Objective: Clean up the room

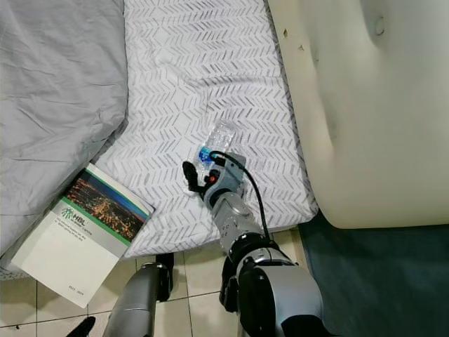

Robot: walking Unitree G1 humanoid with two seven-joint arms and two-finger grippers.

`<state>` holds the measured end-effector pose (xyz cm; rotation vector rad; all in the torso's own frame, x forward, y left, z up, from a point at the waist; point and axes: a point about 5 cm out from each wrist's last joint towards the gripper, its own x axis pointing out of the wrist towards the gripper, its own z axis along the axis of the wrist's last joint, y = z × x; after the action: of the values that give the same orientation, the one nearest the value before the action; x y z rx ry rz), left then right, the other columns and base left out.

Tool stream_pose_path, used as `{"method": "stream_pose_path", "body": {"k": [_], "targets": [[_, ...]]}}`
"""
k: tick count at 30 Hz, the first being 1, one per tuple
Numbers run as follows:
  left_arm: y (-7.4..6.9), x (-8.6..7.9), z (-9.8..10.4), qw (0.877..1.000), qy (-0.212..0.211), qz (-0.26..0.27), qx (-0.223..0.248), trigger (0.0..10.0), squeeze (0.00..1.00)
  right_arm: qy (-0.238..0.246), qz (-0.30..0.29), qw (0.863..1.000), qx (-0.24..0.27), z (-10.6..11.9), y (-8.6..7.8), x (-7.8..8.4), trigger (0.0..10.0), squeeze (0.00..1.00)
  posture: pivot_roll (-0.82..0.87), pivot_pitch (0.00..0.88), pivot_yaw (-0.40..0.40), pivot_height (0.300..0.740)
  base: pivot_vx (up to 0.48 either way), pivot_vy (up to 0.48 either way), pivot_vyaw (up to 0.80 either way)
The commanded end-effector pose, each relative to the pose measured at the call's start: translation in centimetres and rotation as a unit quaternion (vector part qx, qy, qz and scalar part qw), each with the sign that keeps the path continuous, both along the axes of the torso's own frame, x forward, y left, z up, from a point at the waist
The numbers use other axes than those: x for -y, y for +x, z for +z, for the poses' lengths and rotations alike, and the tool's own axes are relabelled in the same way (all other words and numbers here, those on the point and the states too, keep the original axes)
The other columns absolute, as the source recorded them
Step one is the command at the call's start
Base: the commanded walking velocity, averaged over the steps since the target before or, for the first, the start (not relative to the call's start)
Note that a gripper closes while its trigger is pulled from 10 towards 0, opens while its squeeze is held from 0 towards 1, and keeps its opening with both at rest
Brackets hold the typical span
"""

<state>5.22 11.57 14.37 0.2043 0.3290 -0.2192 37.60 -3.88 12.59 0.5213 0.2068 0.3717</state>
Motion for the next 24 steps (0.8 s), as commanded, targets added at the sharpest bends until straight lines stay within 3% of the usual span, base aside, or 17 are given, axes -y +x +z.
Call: {"method": "stream_pose_path", "body": {"k": [1, 5, 8, 14, 15, 16, 20, 24], "targets": [[-0.8, 0.8, -0.7, 0.999, -0.011, -0.01, -0.031, 10.0, 0.0, 0.05, 0.102, 0.991, -0.077, -2.8, -5.4, -9.2, 10.0, 0.0, 0.44, 0.67, -0.059, 0.74, 0.0, 0.0, 0.0], [-0.9, 0.7, -0.7, 0.999, -0.01, -0.008, -0.032, 10.0, 0.0, 0.04, 0.108, 0.99, -0.078, -3.1, -5.7, -9.5, 10.0, 0.0, 0.44, 0.67, -0.061, 0.74, 0.0, 0.0, 0.0], [-0.9, 0.9, -0.8, 0.999, -0.009, -0.007, -0.032, 10.0, 0.0, 0.002, 0.122, 0.99, -0.074, -3.5, -6.2, -9.8, 10.0, 0.0, 0.44, 0.67, -0.062, 0.74, 0.0, 0.0, 0.0], [-1.1, 1.3, -1.8, 0.999, -0.01, -0.031, -0.038, 10.0, 0.0, -0.006, 0.126, 0.989, -0.077, -3.9, -6.5, -9.9, 10.0, 0.0, 0.43, 0.672, -0.066, 0.74, 0.0, 0.0, 0.0], [-0.7, 0.8, -2.1, 0.999, 0.0, -0.027, -0.024, 10.0, 0.0, -0.007, 0.125, 0.989, -0.077, -3.9, -6.5, -9.8, 2.6, 0.0, 0.42, 0.671, -0.073, 0.74, 0.0, 0.0, 0.0], [-0.3, 0.2, -2.2, 1.0, 0.01, -0.018, -0.009, 10.0, 0.0, -0.008, 0.124, 0.989, -0.076, -3.9, -6.5, -9.8, 0.0, 0.0, 0.42, 0.671, -0.073, 0.74, 0.0, 0.0, 0.0], [1.4, -1.5, -2.0, 0.998, 0.045, 0.015, 0.043, 10.0, 0.0, -0.011, 0.121, 0.99, -0.073, -3.9, -6.4, -9.6, 0.0, 0.0, 0.4, 0.669, -0.082, 0.74, 0.0, 0.0, 0.0], [1.8, -1.7, -1.8, 0.997, 0.055, 0.018, 0.056, 10.0, 0.0, -0.008, 0.12, 0.99, -0.074, -3.9, -6.4, -9.5, 0.0, 0.0, 0.4, 0.673, -0.082, 0.74, 0.0, 0.0, 0.0]]}}
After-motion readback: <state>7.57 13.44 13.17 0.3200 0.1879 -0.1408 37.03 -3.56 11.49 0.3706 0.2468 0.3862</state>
